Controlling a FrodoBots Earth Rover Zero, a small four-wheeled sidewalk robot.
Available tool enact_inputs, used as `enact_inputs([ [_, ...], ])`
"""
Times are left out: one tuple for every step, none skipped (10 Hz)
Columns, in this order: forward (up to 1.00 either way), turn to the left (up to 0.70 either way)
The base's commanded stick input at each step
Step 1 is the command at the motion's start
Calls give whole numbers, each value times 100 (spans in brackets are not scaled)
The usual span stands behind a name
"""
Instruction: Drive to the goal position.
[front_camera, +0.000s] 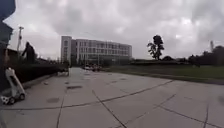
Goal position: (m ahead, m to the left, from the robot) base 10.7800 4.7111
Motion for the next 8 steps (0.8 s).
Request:
enact_inputs([
  [70,1],
  [70,2],
  [70,2],
  [70,2],
  [70,8],
  [70,25],
  [70,31],
  [70,34],
])
